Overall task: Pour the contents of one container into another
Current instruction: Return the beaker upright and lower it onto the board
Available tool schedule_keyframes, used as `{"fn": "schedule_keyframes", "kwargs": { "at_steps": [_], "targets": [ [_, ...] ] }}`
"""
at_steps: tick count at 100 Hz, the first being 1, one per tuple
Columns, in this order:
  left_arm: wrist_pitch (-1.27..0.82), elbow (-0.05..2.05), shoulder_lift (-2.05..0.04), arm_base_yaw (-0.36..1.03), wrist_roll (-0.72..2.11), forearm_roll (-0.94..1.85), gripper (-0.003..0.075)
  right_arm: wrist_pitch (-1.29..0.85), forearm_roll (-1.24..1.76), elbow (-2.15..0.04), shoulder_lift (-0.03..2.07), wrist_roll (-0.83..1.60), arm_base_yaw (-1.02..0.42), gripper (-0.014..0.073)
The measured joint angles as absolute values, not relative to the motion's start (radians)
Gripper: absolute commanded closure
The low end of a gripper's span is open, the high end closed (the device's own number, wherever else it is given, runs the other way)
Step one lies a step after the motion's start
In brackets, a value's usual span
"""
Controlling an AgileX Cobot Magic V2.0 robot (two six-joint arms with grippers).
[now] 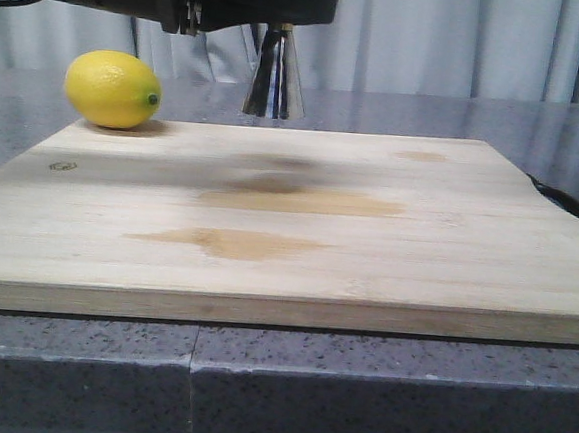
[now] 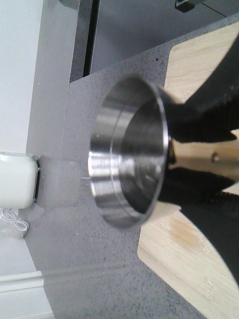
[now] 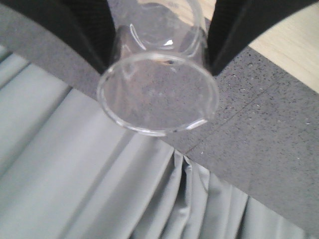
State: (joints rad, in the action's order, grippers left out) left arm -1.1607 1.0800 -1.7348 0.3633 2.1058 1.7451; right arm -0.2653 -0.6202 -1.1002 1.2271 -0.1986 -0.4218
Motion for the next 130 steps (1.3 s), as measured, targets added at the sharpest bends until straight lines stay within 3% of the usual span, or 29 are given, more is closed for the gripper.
{"fn": "schedule_keyframes", "kwargs": {
  "at_steps": [28,51,130],
  "targets": [
    [-1.161,1.080,-1.735,0.363,2.106,1.745,0.0500,0.112,-0.430,-0.812,1.223,-0.208,-0.212,0.0313],
    [-1.161,1.080,-1.735,0.363,2.106,1.745,0.0500,0.504,-0.413,-0.630,1.268,-0.224,-0.175,0.0313],
    [-1.161,1.080,-1.735,0.363,2.106,1.745,0.0500,0.838,-0.407,-0.621,1.664,-0.152,-0.173,0.0312]
  ]
}}
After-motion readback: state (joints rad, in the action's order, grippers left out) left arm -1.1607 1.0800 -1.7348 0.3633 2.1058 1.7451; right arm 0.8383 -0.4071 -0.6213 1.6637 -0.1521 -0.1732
